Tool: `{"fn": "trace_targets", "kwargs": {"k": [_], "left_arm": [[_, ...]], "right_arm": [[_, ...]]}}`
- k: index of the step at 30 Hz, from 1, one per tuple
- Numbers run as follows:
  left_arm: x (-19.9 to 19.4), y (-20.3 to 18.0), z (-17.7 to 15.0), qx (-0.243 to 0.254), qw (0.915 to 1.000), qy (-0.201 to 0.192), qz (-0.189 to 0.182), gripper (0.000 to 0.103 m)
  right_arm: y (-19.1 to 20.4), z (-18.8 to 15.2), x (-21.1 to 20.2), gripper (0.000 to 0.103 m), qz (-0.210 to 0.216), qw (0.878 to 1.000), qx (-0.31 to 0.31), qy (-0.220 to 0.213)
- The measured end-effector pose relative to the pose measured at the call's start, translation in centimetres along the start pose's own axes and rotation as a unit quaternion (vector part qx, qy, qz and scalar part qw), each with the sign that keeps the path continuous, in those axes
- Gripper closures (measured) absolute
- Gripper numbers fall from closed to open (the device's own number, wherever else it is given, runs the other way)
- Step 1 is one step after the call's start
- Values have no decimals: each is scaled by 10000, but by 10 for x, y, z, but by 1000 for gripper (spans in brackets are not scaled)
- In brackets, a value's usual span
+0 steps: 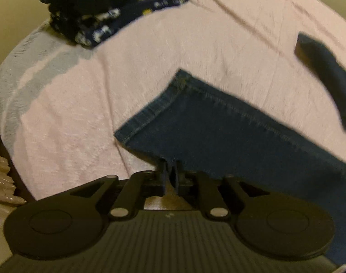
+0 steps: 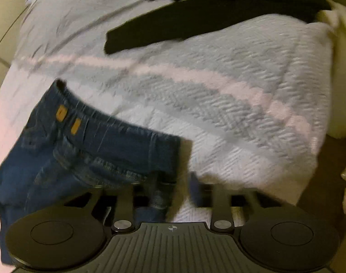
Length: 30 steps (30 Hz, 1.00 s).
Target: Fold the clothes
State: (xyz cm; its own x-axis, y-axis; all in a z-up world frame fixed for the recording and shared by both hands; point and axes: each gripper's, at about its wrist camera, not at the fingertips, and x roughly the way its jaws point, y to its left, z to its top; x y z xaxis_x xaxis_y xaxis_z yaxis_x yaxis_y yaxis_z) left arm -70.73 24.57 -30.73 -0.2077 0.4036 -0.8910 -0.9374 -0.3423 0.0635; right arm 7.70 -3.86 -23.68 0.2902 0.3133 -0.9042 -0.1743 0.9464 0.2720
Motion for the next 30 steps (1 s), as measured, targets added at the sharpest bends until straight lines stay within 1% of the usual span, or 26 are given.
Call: {"fn": "trace_targets", "kwargs": {"k": [2,3,5,6,8,9,10,11,12,14,16,17,20,22,25,27,28,30], "left_arm": [[-14,13,6,-296,9995,-82,82,95],[-20,18,10,-473,9988,-102,29,94],[-29,21,18,-764,9970,-81,-128,94],[-30,13,24,-787,9966,-17,-237,94],[-30,-8,38,-757,9959,58,-497,93],[-30,-23,46,-736,9949,50,-684,89],[-27,-41,54,-713,9928,86,-954,81],[-23,-60,60,-707,9893,163,-1264,77],[-18,-79,66,-713,9846,251,-1576,74],[-3,-114,69,-886,9734,522,-2048,74],[12,-147,72,-1094,9592,812,-2478,73],[20,-161,70,-1261,9524,942,-2611,73],[44,-193,63,-1872,9309,1300,-2856,74],[58,-212,58,-2287,9155,1487,-2957,74],[76,-229,48,-2891,8994,1508,-2910,73],[87,-239,46,-3069,8963,1497,-2829,73],[94,-245,45,-3141,8954,1511,-2770,76],[101,-252,48,-3248,8938,1413,-2751,81]], "right_arm": [[4,1,0,51,-311,9995,-15,-53],[10,7,-7,51,-345,9992,-77,-199],[25,17,-17,50,-214,9987,-205,-421],[35,22,-20,50,-76,9985,-271,-468],[59,28,-18,49,235,9980,-433,-396],[73,30,-15,49,360,9973,-528,-356],[86,30,-10,49,443,9966,-612,-316],[97,28,-6,49,509,9960,-681,-272],[108,26,-1,49,570,9956,-712,-213],[127,20,11,49,687,9950,-717,-72],[146,14,23,49,803,9941,-721,68],[154,12,28,49,834,9938,-732,120],[169,10,43,49,853,9931,-780,214],[174,10,52,49,824,9932,-778,258],[177,11,69,49,777,9936,-722,396],[178,10,76,49,761,9933,-735,472],[179,10,80,49,754,9930,-749,509],[181,10,85,49,740,9926,-792,543]]}}
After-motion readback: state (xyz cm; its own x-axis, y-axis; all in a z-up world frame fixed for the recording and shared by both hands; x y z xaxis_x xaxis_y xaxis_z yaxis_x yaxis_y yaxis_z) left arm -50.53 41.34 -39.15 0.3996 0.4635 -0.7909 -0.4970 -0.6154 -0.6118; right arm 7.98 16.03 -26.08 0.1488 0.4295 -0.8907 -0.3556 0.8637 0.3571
